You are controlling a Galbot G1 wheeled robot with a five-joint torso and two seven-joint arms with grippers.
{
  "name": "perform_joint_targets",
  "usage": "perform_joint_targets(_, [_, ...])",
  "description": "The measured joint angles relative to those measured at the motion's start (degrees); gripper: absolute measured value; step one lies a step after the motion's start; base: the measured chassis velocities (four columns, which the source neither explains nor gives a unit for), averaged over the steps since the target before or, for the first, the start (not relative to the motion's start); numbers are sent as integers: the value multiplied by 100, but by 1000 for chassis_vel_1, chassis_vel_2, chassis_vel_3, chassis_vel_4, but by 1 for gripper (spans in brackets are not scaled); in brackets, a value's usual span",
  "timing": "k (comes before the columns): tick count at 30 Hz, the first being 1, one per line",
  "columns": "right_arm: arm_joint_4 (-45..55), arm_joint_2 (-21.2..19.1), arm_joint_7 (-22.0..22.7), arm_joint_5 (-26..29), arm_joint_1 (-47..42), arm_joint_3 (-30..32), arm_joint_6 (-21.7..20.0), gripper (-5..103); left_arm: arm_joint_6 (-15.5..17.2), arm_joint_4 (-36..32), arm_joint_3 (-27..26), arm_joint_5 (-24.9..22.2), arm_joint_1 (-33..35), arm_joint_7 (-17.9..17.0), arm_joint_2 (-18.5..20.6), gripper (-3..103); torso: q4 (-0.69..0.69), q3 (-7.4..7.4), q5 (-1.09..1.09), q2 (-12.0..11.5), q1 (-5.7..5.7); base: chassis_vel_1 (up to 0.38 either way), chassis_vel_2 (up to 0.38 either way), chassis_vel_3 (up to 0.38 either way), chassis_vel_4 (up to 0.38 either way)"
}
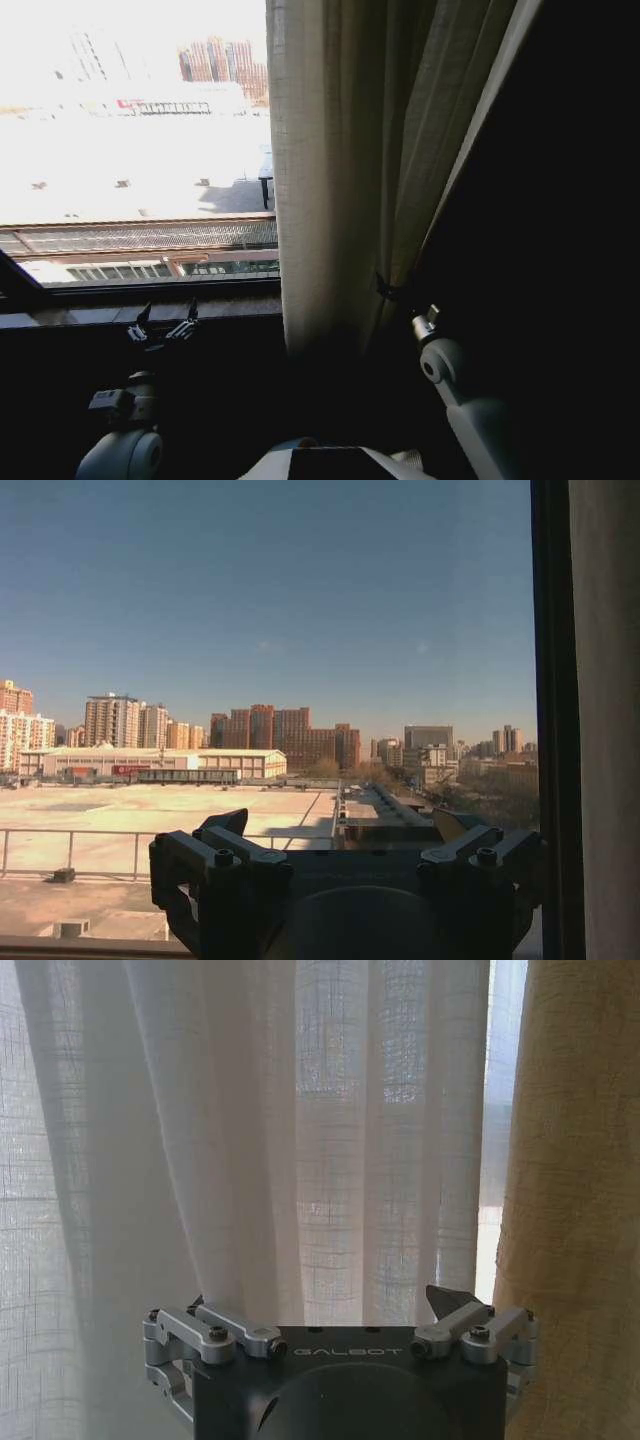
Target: Open the curtains by pulling them apart, changing their state from closed to fully open.
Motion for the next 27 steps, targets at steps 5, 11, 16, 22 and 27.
perform_joint_targets(5, [41,54,-74,-207,-62,-43,-7,100,-18,77,-21,-73,-49,-2,75,100,-1,0,-1,0,0,0,0,0,0])
perform_joint_targets(11, [51,109,-51,-280,-25,-134,-12,100,-27,164,4,-97,-102,-3,124,100,-1,0,0,0,1,0,0,0,0])
perform_joint_targets(16, [26,118,-50,-358,-14,-191,-16,100,-60,249,44,-98,-137,-1,130,100,-1,0,0,0,1,20,17,-16,-29])
perform_joint_targets(22, [2,118,-49,-365,-13,-197,-19,100,-98,284,76,-77,-128,5,97,100,-1,0,1,0,1,103,101,-118,-124])
perform_joint_targets(27, [-2,117,-50,-364,1,-196,-19,100,-111,273,75,-60,-106,12,67,100,-1,0,-2,0,1,200,193,-223,-198])
